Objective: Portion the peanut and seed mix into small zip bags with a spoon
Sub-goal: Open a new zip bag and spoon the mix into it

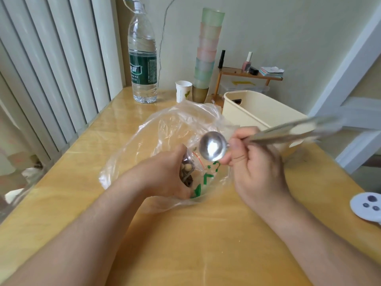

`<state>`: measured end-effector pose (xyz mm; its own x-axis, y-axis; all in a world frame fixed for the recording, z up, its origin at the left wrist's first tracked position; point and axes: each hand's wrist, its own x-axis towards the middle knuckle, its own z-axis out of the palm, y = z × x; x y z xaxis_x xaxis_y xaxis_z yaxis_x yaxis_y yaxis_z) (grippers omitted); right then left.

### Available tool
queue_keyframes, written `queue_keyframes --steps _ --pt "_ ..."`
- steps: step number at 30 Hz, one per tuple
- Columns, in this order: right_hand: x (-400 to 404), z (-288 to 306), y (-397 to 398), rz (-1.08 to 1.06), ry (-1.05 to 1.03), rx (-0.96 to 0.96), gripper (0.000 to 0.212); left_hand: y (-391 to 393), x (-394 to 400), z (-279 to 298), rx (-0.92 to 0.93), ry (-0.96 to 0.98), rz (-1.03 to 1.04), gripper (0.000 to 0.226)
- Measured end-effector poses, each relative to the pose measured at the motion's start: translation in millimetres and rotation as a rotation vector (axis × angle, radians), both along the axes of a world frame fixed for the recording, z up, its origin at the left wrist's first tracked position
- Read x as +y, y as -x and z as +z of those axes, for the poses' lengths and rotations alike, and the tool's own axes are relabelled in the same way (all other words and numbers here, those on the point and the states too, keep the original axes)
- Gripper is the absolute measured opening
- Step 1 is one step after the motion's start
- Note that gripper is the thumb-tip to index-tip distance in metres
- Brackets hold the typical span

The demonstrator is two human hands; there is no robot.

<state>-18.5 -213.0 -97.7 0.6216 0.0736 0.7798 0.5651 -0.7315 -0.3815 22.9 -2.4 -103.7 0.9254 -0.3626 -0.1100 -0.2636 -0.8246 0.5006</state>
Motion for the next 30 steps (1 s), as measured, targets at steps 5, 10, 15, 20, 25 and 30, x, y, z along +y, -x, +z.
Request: queue_keyframes --steps 5,10,15,20,25,30 --pt "6.3 -34.4 -12.1 -0.005 0.028 0.218 0.011 2.5 -1.7 0.3 0.036 -0.028 -0.003 0.087" --pt "-17.8 -35.6 1.2 -0.089 0.222 0.346 0.018 0.5 9.3 4.2 -0.033 -0.158 0.103 0.055" --pt "-24.7 -14.7 11.9 -0.105 0.314 0.359 0.022 -7.9 20.8 3.5 0.062 0.005 0.159 0.041" --pt "-13.0 -2.8 9.5 -0.045 0.126 0.319 0.014 -4.3 12.2 4.2 -0.075 -0.071 0.085 0.056" --pt "-1.6 -1.2 9.9 -0.020 -0.064 0.401 0.025 -6.5 8.1 -1.8 -0.074 0.011 0.093 0.032" --pt "-5.1 -1.6 4.4 -0.032 -0.061 0.550 0.026 -6.8 4.2 -1.3 0.061 0.296 0.240 0.011"
